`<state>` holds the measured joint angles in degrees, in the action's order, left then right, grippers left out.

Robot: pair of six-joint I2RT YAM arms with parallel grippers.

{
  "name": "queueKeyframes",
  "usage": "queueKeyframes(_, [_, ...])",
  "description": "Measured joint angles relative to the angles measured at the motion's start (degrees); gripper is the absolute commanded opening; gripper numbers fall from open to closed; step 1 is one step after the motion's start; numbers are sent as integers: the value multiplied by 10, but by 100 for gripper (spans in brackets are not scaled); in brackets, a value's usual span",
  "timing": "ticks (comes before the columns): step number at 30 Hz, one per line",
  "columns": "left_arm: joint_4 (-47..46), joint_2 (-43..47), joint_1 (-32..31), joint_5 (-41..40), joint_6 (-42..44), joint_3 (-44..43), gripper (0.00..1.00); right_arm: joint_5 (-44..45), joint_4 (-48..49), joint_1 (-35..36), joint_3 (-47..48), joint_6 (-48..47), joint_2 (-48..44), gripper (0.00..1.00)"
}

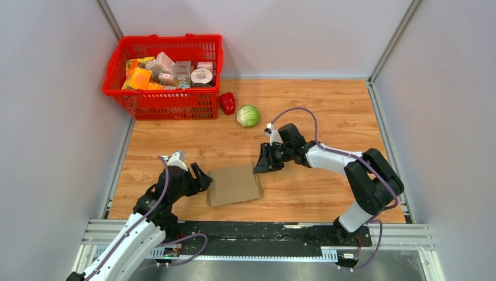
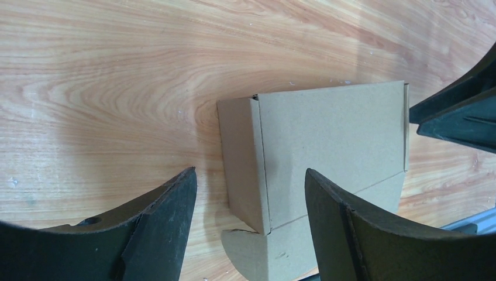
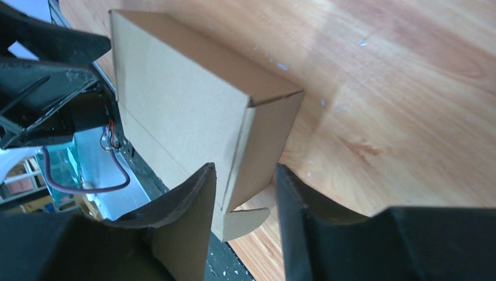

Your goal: Fold the paper box

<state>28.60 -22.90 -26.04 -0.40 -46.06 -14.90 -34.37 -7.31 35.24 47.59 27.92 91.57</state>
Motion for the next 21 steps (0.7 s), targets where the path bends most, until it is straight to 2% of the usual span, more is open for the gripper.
queueKeyframes(3, [-7,-3,0,-2,-1,1,79,-9,12,-12,1,8,21,39])
queueKeyframes(9, [-38,-22,0,-1,-7,9,82,-35,36,-23,1,22,46,39])
queueKeyframes(12, [-44,-25,0,-1,-9,16,82,-37,42,-27,0,23,48,42])
queueKeyframes(16, [-45,-25,0,0,-12,19,82,-37,44,-33,0,25,47,51])
queueKeyframes(21, [-50,-18,0,-1,-20,29,81,-44,45,-34,-3,28,29,51])
